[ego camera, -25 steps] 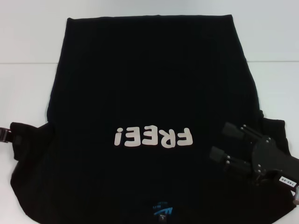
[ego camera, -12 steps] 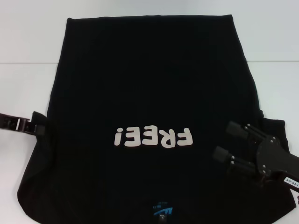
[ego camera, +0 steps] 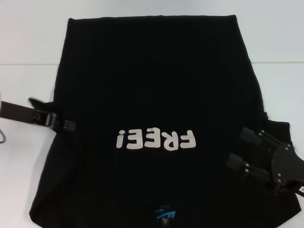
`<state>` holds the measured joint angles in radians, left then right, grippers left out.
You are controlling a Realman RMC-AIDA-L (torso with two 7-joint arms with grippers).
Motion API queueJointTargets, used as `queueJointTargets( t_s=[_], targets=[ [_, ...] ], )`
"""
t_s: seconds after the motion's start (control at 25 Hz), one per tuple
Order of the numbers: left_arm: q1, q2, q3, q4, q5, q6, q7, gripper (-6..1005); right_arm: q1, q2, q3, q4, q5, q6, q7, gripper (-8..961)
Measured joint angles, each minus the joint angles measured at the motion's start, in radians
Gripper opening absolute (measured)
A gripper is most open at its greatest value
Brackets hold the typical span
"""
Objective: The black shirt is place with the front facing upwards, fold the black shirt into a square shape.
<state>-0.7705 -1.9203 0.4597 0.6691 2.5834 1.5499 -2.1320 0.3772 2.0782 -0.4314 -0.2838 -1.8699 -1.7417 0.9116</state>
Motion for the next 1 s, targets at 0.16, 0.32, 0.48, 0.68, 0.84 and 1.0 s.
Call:
queueJointTargets(
  t_s=[0.16, 0.32, 0.48, 0.68, 0.84, 1.0],
  targets=[
    [-0.02, -0.032, 0.004, -0.001, -0.001, 0.001, -0.009, 26, -0.019, -0.005, 0.012, -0.01, 0.0, -0.005, -0.003, 895],
    [-0.029, -0.057, 0.005, -0.001, -0.001, -0.005, -0.021, 28, -0.036, -0.006, 0.018, -0.028, 0.0, -0.007, -0.004, 895],
    [-0.033, -0.085, 0.004, -0.001, -0.002, -0.009, -0.024, 31, -0.047, -0.005, 0.019, -0.038, 0.0, -0.009, -0.02, 895],
    [-0.036, -0.11, 0.004, -0.017, -0.023, -0.012, -0.023, 33, -0.057, -0.006, 0.027, -0.038, 0.0, -0.011, -0.035, 895],
    [-0.039, -0.112, 0.008, -0.055, -0.055, -0.024, -0.017, 35, -0.061, -0.008, 0.032, -0.043, 0.0, -0.021, -0.043, 895],
    [-0.044, -0.113, 0.015, -0.073, -0.063, -0.042, -0.021, 37, -0.062, -0.007, 0.038, -0.047, 0.0, -0.024, -0.044, 895]
  ],
)
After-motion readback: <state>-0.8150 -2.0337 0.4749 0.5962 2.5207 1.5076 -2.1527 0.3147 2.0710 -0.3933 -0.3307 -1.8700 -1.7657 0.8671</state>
